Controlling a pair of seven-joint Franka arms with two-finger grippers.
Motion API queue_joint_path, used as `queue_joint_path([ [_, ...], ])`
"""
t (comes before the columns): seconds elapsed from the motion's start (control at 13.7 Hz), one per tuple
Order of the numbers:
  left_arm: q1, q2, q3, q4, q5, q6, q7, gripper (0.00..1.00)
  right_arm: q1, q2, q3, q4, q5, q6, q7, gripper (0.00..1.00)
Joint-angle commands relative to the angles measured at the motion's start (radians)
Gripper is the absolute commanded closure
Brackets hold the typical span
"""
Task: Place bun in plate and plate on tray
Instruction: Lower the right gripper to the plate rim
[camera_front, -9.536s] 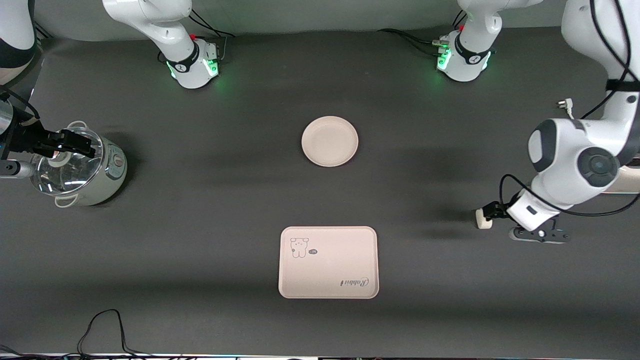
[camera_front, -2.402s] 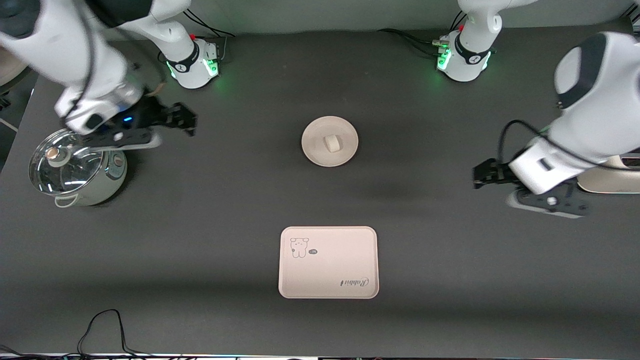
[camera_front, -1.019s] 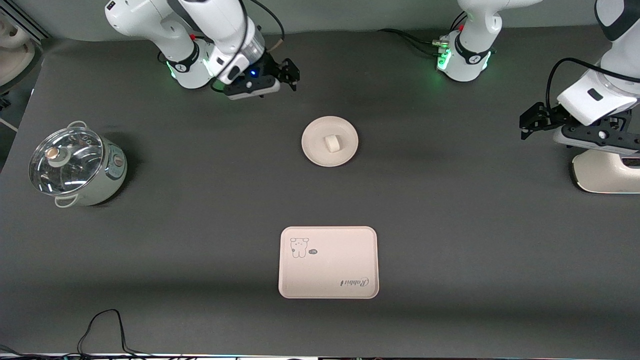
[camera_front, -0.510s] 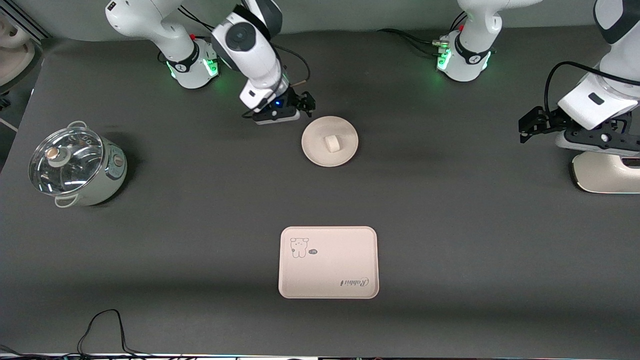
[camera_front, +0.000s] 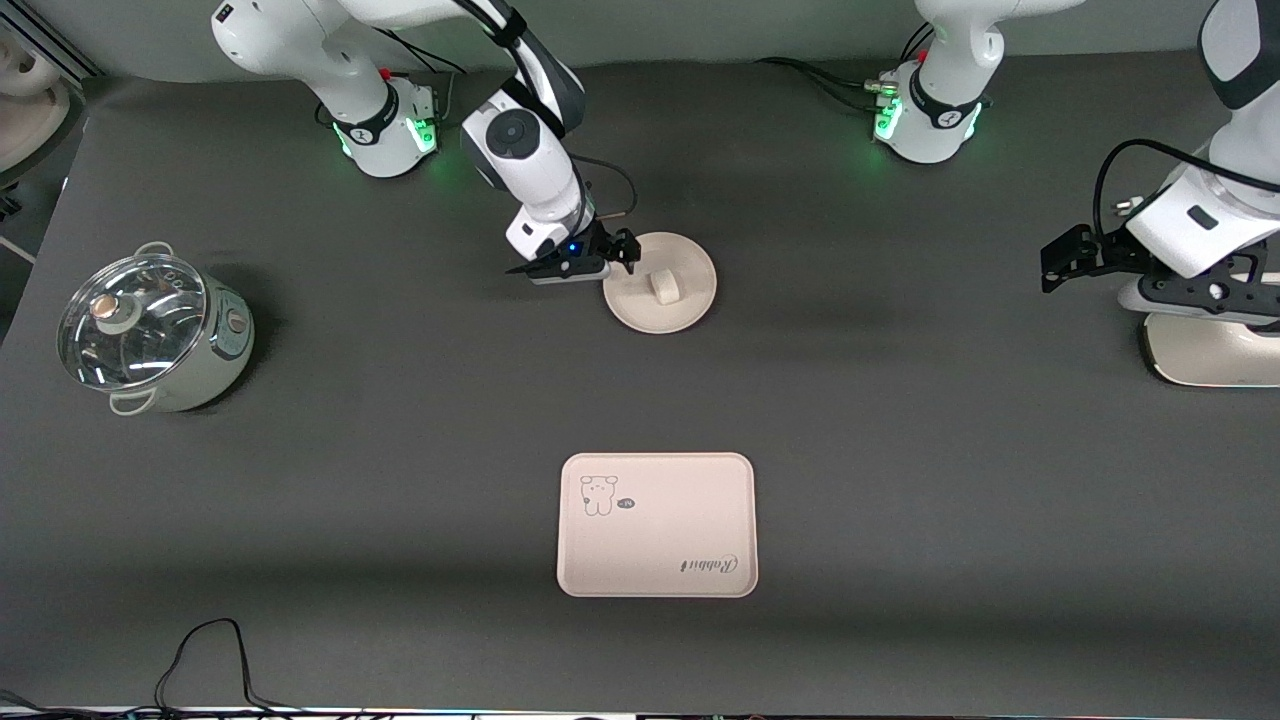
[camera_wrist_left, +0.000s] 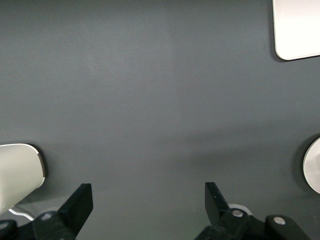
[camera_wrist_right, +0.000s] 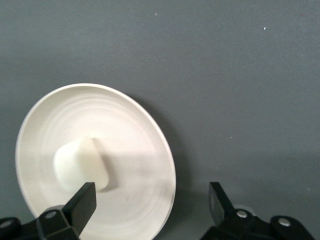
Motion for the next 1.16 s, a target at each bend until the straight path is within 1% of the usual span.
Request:
queue_joint_path([
  [0.0, -0.019, 0.039, 0.003, 0.033, 0.012, -0.018, -0.018, 0.00, 0.007, 0.056, -0.003, 0.002, 0.009, 0.076, 0.014, 0.00],
  [0.22, -0.013, 0.039, 0.009, 0.088, 0.015, -0.053, -0.022, 0.00, 0.009, 0.093, -0.003, 0.003, 0.009, 0.107, 0.015, 0.00],
  [0.44, -0.015, 0.045, 0.010, 0.090, 0.026, -0.036, -0.047, 0.00, 0.009, 0.101, -0.003, 0.005, 0.009, 0.107, 0.015, 0.00],
  [0.51, -0.022, 0.048, 0.006, 0.091, 0.056, -0.017, -0.046, 0.00, 0.009, 0.101, -0.003, 0.005, 0.009, 0.106, 0.014, 0.04],
  [0.58, -0.025, 0.048, 0.003, 0.091, 0.088, 0.003, -0.046, 0.00, 0.007, 0.101, -0.003, 0.006, 0.009, 0.106, 0.014, 0.20],
  [0.66, -0.025, 0.048, 0.001, 0.091, 0.090, 0.002, -0.047, 0.00, 0.009, 0.099, -0.003, 0.008, 0.010, 0.104, 0.015, 0.38],
  [0.8, -0.021, 0.048, 0.003, 0.090, 0.079, 0.011, -0.046, 0.00, 0.007, 0.096, -0.003, 0.008, 0.010, 0.104, 0.014, 0.60],
  [0.95, -0.024, 0.046, 0.001, 0.093, 0.078, 0.025, -0.046, 0.00, 0.009, 0.096, -0.003, 0.008, 0.010, 0.104, 0.014, 0.79],
  [1.02, -0.022, 0.046, 0.001, 0.094, 0.078, 0.031, -0.043, 0.00, 0.009, 0.095, -0.003, 0.008, 0.010, 0.104, 0.014, 0.86],
  [1.09, -0.022, 0.046, 0.001, 0.094, 0.078, 0.033, -0.042, 0.00, 0.009, 0.095, -0.003, 0.008, 0.010, 0.104, 0.014, 0.87],
])
